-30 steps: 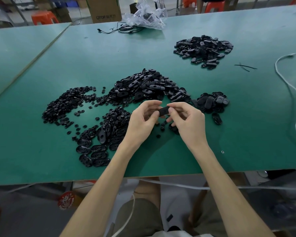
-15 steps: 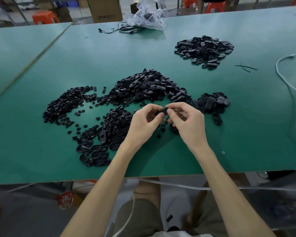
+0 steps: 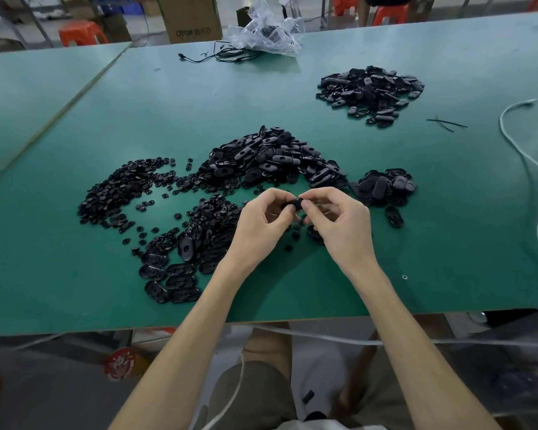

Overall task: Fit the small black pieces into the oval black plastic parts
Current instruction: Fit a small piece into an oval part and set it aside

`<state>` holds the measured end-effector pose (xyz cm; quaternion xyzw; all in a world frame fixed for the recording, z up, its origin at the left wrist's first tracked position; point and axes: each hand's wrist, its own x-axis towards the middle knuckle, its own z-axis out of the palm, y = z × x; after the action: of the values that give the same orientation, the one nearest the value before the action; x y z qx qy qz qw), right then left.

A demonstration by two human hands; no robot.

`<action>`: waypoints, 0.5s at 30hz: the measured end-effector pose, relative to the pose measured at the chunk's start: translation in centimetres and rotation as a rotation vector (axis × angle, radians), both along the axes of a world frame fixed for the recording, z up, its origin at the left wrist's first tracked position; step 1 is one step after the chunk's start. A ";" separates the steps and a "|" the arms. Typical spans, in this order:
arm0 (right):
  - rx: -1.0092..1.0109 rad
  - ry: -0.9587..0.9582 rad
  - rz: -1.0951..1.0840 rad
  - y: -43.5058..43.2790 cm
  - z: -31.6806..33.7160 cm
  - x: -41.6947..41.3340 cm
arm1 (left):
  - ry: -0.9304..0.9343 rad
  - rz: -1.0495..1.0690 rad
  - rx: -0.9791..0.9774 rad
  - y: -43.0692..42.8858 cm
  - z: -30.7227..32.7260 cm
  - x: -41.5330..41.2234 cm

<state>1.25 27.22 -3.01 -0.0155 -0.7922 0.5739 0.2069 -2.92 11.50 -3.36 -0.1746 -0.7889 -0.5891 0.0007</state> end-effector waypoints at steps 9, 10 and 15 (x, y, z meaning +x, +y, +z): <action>0.004 -0.040 0.032 -0.1 -0.3 -0.1 | 0.071 0.054 -0.114 0.2 -0.3 0.2; 0.007 -0.042 0.034 0.0 -0.3 -0.1 | 0.076 0.057 -0.118 0.2 -0.3 0.2; 0.035 -0.045 0.032 -0.1 -0.4 -0.1 | 0.095 0.066 -0.142 0.3 -0.3 0.3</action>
<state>1.12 27.14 -3.39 -0.0123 -0.8069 0.5625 0.1799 -2.61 11.85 -3.66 -0.1759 -0.8330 -0.5226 0.0454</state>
